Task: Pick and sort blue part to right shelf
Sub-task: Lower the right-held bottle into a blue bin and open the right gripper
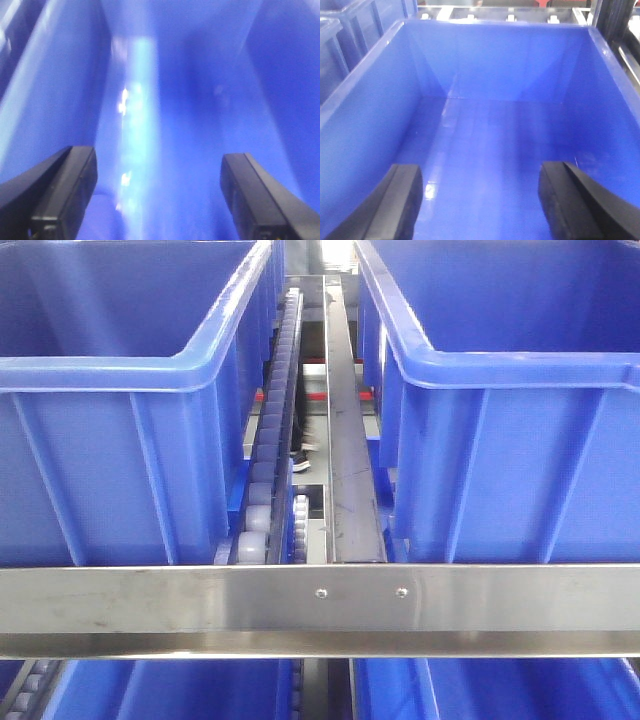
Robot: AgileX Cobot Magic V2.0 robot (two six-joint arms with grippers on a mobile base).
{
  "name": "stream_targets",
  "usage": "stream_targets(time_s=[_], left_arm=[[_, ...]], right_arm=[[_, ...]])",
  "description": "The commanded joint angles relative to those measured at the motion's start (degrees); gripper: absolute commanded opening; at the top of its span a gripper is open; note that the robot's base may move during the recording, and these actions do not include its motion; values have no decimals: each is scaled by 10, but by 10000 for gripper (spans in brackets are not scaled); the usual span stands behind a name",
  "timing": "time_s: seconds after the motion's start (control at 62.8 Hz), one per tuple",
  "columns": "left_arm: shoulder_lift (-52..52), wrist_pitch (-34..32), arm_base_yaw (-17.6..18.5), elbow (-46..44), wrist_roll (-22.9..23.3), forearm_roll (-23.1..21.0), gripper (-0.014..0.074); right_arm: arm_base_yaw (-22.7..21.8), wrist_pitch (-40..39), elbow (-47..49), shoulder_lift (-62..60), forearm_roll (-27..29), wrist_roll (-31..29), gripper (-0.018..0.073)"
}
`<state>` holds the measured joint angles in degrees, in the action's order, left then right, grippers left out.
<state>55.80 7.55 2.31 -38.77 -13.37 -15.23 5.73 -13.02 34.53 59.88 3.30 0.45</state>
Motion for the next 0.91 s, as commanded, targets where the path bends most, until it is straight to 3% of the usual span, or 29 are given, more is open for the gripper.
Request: stream_targets(time_s=[0.0,0.127,0.35,0.398,0.653,0.892], left_arm=[[-6,-46,1,-35,2,-6,585],[-6,-11,1,-65,2,-6,487],[-7,10,1,-87,2,-6,115],[-7,12,1,-88,2,-6,130],[-30,35,1,-86,2,-6,123],[-101,-12,1,-45,2,-6,123]], right_arm=[[-2,-43,22,-7,1,-5,558],[-2,-35,22,-15,1,-5,482],[-2,-33,22,-45,1,-5,104],[-2,-36,22,-48,1,-5,37],[-3,-9,22,-72,1,-5,55],[-3,28,8,-135,1,-5,55]])
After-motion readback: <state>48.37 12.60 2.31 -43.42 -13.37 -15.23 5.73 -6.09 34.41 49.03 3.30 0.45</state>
